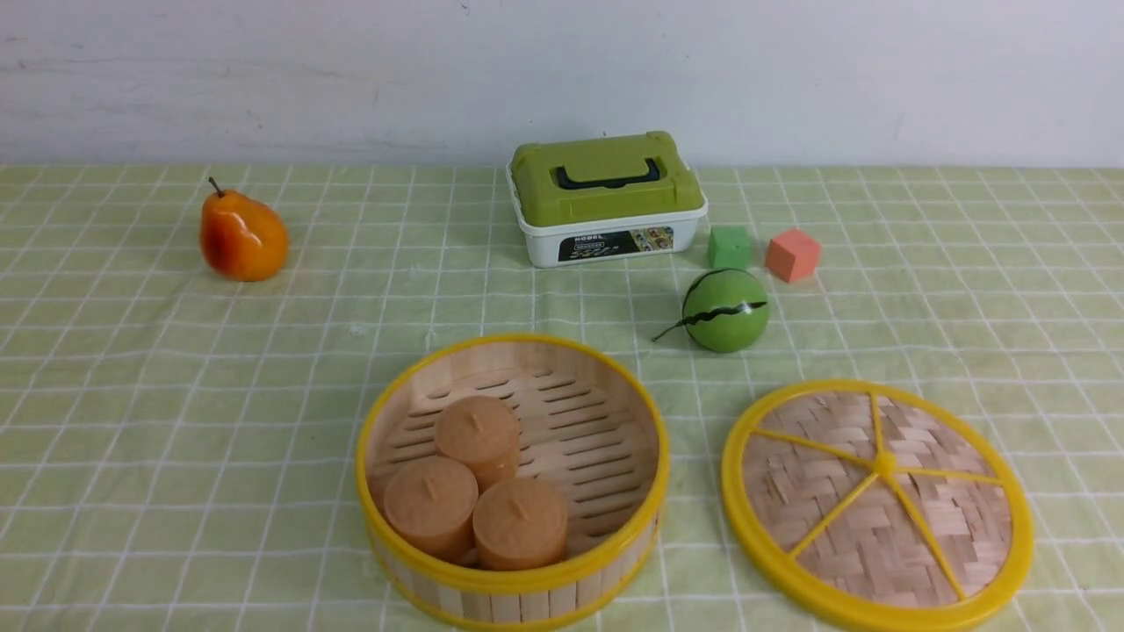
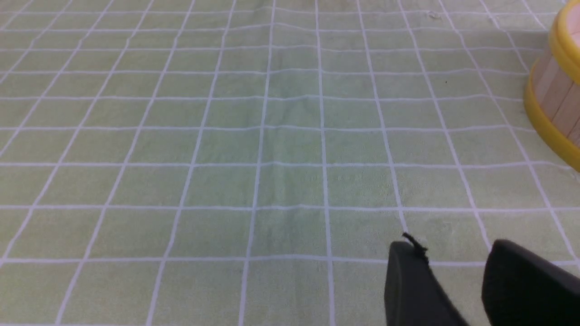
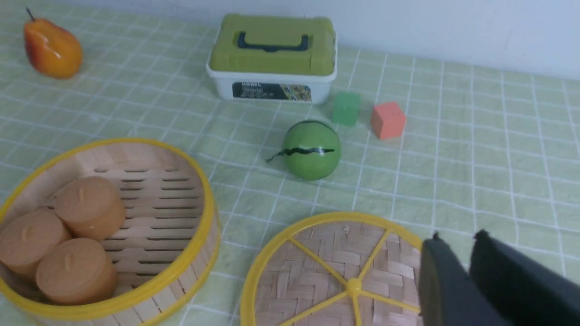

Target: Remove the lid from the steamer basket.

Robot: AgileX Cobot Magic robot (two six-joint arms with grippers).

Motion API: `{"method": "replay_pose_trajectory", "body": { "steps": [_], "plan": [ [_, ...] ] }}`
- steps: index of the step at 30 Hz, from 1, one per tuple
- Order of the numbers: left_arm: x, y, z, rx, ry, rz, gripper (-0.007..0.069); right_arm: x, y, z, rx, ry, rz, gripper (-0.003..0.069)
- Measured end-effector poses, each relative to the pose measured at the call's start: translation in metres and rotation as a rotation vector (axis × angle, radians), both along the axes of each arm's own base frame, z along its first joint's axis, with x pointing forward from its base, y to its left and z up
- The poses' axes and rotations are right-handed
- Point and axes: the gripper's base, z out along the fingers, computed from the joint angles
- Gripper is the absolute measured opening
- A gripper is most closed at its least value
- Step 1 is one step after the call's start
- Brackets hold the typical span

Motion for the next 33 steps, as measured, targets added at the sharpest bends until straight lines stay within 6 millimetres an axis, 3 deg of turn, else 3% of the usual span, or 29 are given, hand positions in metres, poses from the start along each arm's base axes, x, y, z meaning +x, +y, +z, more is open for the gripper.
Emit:
{"method": "replay_pose_trajectory", "body": {
  "steps": [2, 5, 14, 23, 25, 26, 27, 30, 33],
  "plan": [
    [0.000, 0.000, 0.000, 0.000, 0.000, 0.000, 0.0239, -0.019, -0.005, -0.004, 0.003, -0.045, -0.002, -0.0002],
    [0.000, 0.000, 0.000, 0.000, 0.000, 0.000, 0.0239, -0.037, -0.010, -0.010, -0.013, -0.103, -0.012, -0.0020],
    [0.000, 0.000, 0.000, 0.000, 0.000, 0.000, 0.0239, -0.062, -0.021, -0.028, -0.097, -0.100, -0.036, -0.0019],
    [0.000, 0.000, 0.000, 0.000, 0.000, 0.000, 0.0239, -0.064, -0.021, -0.098, -0.088, -0.388, -0.041, -0.0011],
    [0.000, 0.000, 0.000, 0.000, 0.000, 0.000, 0.0239, -0.058, -0.020, -0.135, -0.064, -0.434, -0.048, -0.0008],
    [0.000, 0.000, 0.000, 0.000, 0.000, 0.000, 0.0239, -0.058, -0.020, -0.137, -0.058, -0.435, -0.049, -0.0008],
    [0.000, 0.000, 0.000, 0.000, 0.000, 0.000, 0.0239, -0.055, -0.019, -0.158, -0.015, -0.421, -0.063, -0.0007],
    [0.000, 0.000, 0.000, 0.000, 0.000, 0.000, 0.0239, -0.053, -0.022, -0.175, 0.029, -0.358, -0.120, -0.0005],
    [0.000, 0.000, 0.000, 0.000, 0.000, 0.000, 0.0239, -0.053, -0.028, -0.178, 0.026, -0.344, -0.224, 0.0000]
  ]
}}
